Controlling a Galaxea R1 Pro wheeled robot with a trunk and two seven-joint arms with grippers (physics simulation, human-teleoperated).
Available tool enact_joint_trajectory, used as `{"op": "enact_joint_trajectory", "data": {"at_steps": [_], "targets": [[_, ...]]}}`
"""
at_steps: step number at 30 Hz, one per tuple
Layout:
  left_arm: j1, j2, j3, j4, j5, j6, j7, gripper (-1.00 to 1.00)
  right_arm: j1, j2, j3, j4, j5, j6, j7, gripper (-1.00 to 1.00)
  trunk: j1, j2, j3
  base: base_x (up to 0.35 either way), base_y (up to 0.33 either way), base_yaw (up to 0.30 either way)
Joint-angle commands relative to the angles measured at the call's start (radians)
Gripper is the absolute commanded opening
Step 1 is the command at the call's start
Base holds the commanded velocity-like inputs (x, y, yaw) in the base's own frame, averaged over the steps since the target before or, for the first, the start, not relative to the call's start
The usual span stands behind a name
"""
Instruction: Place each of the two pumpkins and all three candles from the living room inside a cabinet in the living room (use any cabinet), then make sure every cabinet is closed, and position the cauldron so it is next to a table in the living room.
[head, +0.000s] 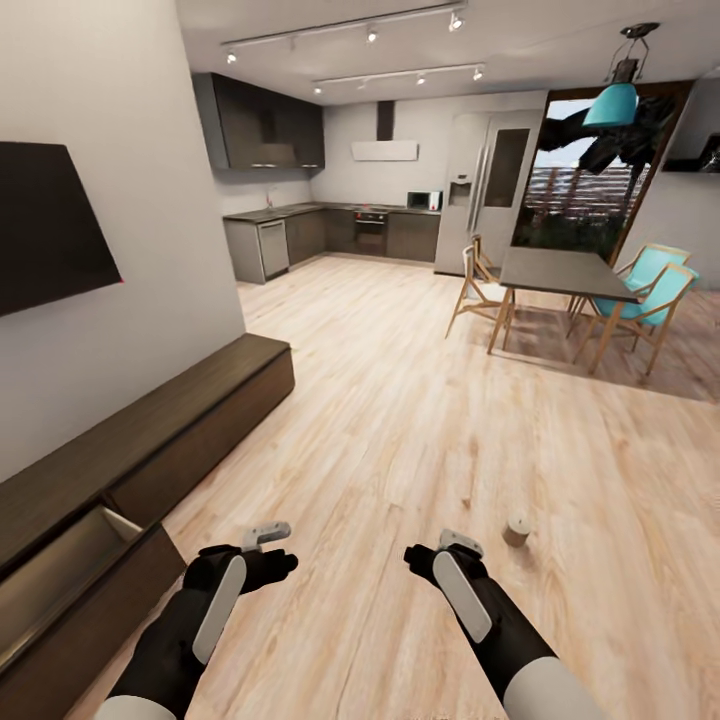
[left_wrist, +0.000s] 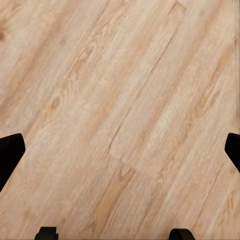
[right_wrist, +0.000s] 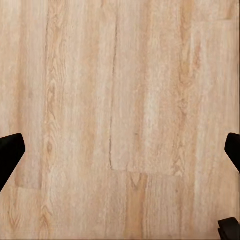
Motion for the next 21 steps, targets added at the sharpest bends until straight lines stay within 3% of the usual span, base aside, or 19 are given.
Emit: {"op": "enact_joint_trajectory", "data": {"at_steps": [1, 21], "targets": [[0.0, 0.0, 0.0, 0.0, 0.0, 0.0, 0.0, 1.0, 0.0, 0.0, -0.001, 0.0, 0.0, 0.0, 0.0, 1.0, 0.0, 0.0, 0.0, 0.0, 0.0, -0.278], [0.0, 0.002, 0.004, -0.001, 0.001, 0.002, -0.004, 1.0, 0.001, -0.001, -0.006, -0.005, 0.001, 0.002, 0.002, 1.0, 0.0, 0.0, -0.016, 0.0, 0.0, -0.248]]}}
